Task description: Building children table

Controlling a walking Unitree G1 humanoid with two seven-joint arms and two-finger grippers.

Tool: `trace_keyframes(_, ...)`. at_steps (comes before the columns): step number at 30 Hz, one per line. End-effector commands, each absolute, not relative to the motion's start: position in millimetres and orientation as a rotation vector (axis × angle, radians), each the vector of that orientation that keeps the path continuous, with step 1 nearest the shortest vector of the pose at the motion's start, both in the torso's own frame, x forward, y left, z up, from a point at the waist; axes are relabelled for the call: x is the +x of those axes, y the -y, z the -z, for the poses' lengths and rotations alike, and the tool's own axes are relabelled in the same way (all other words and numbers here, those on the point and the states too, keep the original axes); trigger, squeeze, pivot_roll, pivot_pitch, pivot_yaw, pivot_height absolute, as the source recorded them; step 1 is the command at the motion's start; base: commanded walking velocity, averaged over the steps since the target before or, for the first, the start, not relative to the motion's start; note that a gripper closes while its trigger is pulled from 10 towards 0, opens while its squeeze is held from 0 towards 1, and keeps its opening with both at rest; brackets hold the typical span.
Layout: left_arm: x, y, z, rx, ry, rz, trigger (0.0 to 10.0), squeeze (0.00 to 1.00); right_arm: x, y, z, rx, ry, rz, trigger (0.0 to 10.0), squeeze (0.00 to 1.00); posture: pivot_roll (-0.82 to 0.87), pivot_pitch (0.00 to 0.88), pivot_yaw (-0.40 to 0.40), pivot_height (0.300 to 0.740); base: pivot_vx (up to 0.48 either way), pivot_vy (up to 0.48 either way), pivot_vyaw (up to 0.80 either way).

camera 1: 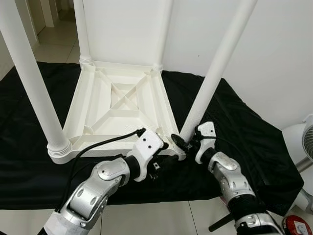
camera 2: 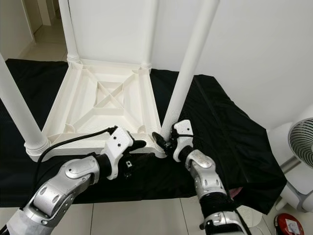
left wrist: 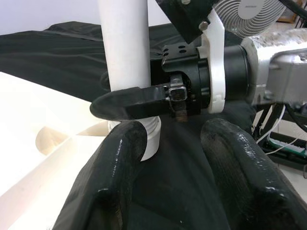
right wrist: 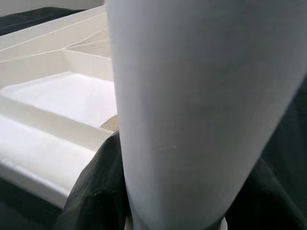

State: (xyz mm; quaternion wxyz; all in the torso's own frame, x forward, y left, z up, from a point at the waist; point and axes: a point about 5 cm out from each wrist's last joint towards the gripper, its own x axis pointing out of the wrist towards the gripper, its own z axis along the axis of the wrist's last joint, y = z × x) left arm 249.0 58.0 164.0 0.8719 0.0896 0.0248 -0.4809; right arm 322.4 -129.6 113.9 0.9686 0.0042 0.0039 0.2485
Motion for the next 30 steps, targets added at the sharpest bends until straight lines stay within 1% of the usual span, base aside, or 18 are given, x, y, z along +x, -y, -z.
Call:
trace_keyframes(1,247.3,-55.3,-161.7,0.192,-0.063,1.033,10.0,0.0,320.2,129.3,-106.3,0.009,-0.055,-0.45,10.0,0.0,0.02,0.0,-0.127,0.74,0.0,0.0,0.0)
trace_keyframes(2,247.3,-55.3,-161.7,0.192,-0.063,1.033,10.0,0.0,320.2,129.3,-106.3,0.009,-0.055,-0.45,10.0,0.0,0.02,0.0,-0.127,0.74,0.0,0.0,0.0)
trace_keyframes(3,247.2,-55.2,-161.6,0.192,-0.063,1.033,10.0,0.0,319.8,127.3,-106.9,0.029,-0.057,-0.405,10.0,0.0,0.02,0.0,-0.129,0.74,0.0,0.0,0.0)
trace_keyframes(5,247.2,-55.2,-161.6,0.192,-0.063,1.033,10.0,0.0,319.8,127.3,-106.9,0.029,-0.057,-0.405,10.0,0.0,0.02,0.0,-0.129,0.74,0.0,0.0,0.0)
trace_keyframes(7,246.9,-54.9,-161.2,0.19,-0.063,1.032,10.0,0.0,319.3,126.1,-105.7,0.083,-0.078,-0.252,10.0,0.0,0.02,0.0,-0.137,0.74,0.0,0.0,0.0)
trace_keyframes(8,246.9,-54.9,-161.2,0.19,-0.063,1.032,10.0,0.0,319.3,126.1,-105.7,0.083,-0.078,-0.252,10.0,0.0,0.02,0.0,-0.137,0.74,0.0,0.0,0.0)
trace_keyframes(10,246.0,-54.3,-160.9,0.189,-0.063,1.032,10.0,0.0,317.7,126.1,-103.9,0.071,-0.099,-0.136,10.0,0.0,0.02,0.0,-0.14,0.74,0.0,0.0,0.0)
trace_keyframes(11,246.0,-54.3,-160.9,0.189,-0.063,1.032,10.0,0.0,317.7,126.1,-103.9,0.071,-0.099,-0.136,10.0,0.0,0.02,0.0,-0.14,0.74,0.0,0.0,0.0)
trace_keyframes(13,245.4,-53.6,-160.3,0.188,-0.064,1.034,10.0,0.0,315.0,124.7,-101.7,0.019,-0.131,-0.001,10.0,0.0,0.03,0.0,-0.148,0.74,0.0,0.0,0.0)
trace_keyframes(16,245.4,-53.6,-160.3,0.188,-0.064,1.034,10.0,0.0,315.0,124.7,-101.7,0.019,-0.131,-0.001,10.0,0.0,0.03,0.0,-0.148,0.74,0.0,0.0,0.0)
trace_keyframes(17,245.1,-53.1,-159.9,0.187,-0.065,1.033,10.0,0.0,312.2,114.5,-102.9,0.021,-0.142,0.044,10.0,0.0,0.03,0.0,-0.156,0.74,0.0,0.0,0.0)
trace_keyframes(18,245.0,-53.1,-159.8,0.186,-0.064,1.033,10.0,0.0,311.9,108.6,-103.8,0.035,-0.141,0.033,10.0,0.0,0.03,0.0,-0.157,0.74,0.0,0.0,0.0)
trace_keyframes(20,244.8,-53.0,-159.7,0.185,-0.064,1.032,10.0,0.0,311.9,105.2,-105.4,0.046,-0.128,0.016,10.0,0.0,0.03,0.0,-0.158,0.74,0.0,0.0,0.0)
trace_keyframes(25,244.3,-53.0,-159.1,0.185,-0.066,1.031,10.0,0.0,311.5,105.7,-108.9,0.069,-0.101,-0.006,10.0,0.0,0.04,0.0,-0.16,0.74,0.0,0.0,0.0)
trace_keyframes(26,244.3,-53.2,-159.2,0.185,-0.065,1.031,10.0,0.0,310.9,106.7,-110.1,0.084,-0.095,-0.018,10.0,1.0,0.04,0.0,-0.16,0.74,0.0,0.0,0.0)
trace_keyframes(30,244.4,-53.7,-159.3,0.187,-0.065,1.029,10.0,0.0,309.8,111.1,-114.1,0.098,-0.065,-0.037,10.0,1.0,0.04,0.0,-0.161,0.74,0.0,0.0,0.0)
